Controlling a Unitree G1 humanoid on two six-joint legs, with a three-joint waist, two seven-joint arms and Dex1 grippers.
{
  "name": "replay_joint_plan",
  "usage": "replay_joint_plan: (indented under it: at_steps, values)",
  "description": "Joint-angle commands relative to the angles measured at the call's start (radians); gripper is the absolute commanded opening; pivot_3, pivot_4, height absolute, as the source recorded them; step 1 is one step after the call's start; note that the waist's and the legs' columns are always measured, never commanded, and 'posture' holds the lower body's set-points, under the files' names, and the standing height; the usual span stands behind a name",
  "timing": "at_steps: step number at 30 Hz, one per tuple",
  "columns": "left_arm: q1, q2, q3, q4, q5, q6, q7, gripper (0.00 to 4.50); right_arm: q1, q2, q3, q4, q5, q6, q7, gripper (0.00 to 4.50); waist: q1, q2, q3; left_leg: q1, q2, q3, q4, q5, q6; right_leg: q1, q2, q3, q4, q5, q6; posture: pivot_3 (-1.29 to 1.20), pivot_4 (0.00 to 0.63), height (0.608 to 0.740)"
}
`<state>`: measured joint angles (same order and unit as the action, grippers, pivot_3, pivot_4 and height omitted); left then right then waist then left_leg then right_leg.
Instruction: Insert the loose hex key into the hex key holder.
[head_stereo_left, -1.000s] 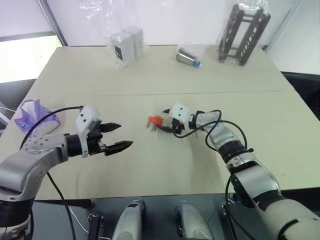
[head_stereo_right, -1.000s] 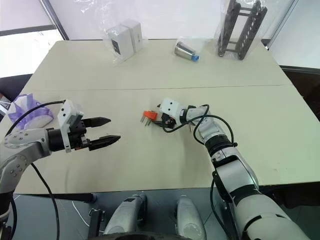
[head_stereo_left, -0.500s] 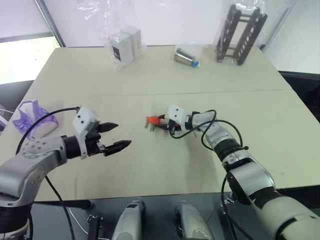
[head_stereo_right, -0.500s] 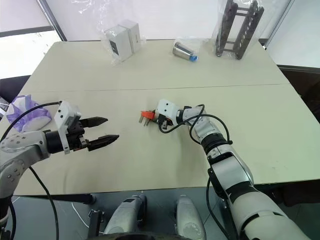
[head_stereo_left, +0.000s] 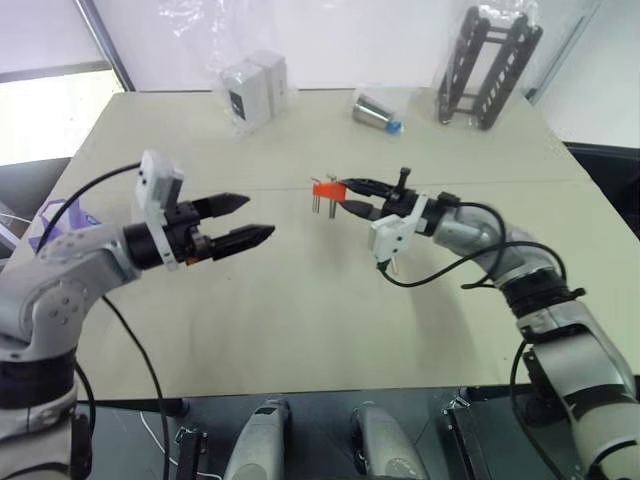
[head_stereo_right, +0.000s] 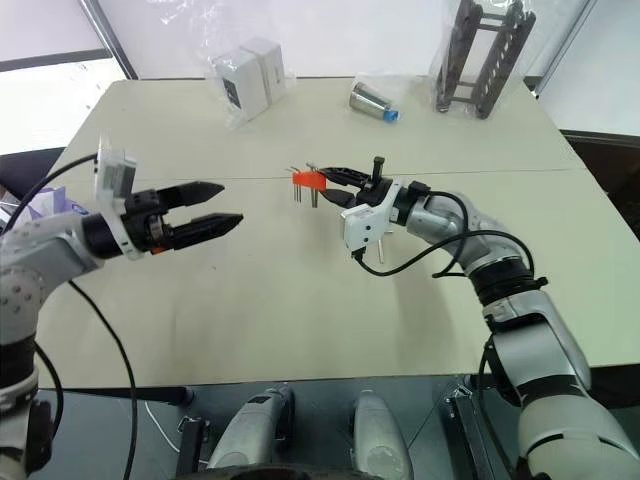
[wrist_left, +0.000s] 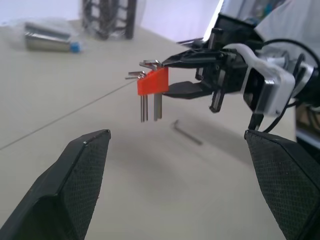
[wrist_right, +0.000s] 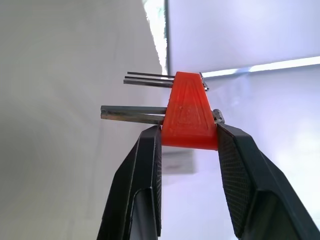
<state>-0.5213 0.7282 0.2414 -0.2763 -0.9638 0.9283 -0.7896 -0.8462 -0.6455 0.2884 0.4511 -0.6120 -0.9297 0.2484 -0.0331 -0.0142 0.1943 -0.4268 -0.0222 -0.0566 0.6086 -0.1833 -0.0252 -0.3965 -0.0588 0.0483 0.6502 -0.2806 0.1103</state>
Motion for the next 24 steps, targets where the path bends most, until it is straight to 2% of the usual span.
replay_joint_plan:
  at_steps: [1, 13, 24]
  values:
    - [-0.072, -0.015, -0.013, 0.053, -0.036, 0.016, -0.031, 4.5, -0.027, -0.033, -0.047, -0.076, -0.009, -0.036, -0.047, 1.0, -0.005, 0.0, 0.0, 0.0, 0.0, 0.0, 0.0, 0.0, 0.0, 0.0, 0.0, 0.0, 0.0, 0.0, 0.0, 0.0, 0.15, 0.74]
    - [-0.202, -0.057, -0.124, 0.141, 0.003, 0.012, -0.149, 4.5, -0.046, -0.067, -0.041, -0.16, 0.086, -0.084, 0.011, 1.0, -0.009, 0.0, 0.0, 0.0, 0.001, 0.0, 0.001, 0.0, 0.0, 0.001, -0.001, 0.0, 0.0, 0.0, 0.0, 0.0, 0.15, 0.74]
    - [-0.238, -0.109, -0.122, 0.162, 0.015, 0.002, -0.141, 4.5, -0.028, -0.051, -0.041, -0.222, 0.137, -0.065, 0.074, 1.0, -0.008, -0.001, 0.0, 0.0, 0.001, -0.001, 0.001, 0.0, 0.0, 0.001, -0.001, 0.0, 0.0, 0.0, 0.0, 0.0, 0.15, 0.74]
